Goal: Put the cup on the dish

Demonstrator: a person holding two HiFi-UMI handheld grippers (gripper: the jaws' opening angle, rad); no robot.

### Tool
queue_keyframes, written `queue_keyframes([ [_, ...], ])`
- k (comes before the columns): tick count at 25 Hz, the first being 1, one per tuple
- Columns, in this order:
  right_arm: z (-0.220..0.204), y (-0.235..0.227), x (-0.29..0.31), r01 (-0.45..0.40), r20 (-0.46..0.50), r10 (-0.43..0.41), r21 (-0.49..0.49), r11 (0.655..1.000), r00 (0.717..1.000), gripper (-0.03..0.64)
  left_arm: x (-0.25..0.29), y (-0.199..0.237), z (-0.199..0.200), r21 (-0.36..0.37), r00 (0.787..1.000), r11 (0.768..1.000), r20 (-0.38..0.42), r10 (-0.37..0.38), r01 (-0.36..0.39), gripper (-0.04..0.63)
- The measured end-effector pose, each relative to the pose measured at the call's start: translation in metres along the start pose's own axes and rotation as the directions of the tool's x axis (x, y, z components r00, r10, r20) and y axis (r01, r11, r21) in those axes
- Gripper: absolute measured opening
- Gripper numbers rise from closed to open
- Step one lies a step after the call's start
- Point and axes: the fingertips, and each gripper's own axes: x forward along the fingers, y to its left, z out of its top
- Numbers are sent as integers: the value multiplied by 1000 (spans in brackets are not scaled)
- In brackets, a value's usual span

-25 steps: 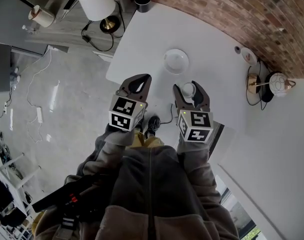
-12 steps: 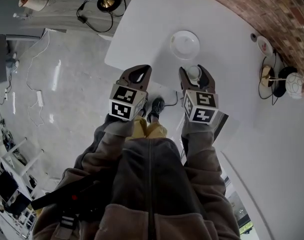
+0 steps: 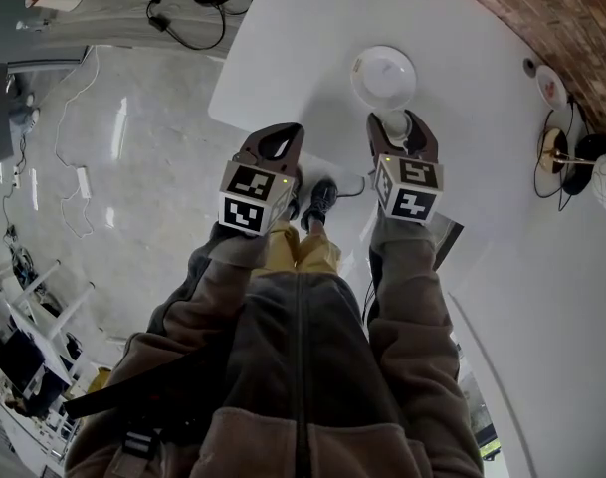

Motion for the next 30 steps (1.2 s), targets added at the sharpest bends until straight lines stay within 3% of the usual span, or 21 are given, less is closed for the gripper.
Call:
queue_keyframes([
  [22,-11,-35,88,35,-58,-37,-30,999,998,268,18,38,-24,-46,997,998,-63,45,-48,5],
  [30,-13,-49,106,69,-102,-72,-27,997,992,268,21,49,-15,-57,996,996,-62,57,-61,5],
])
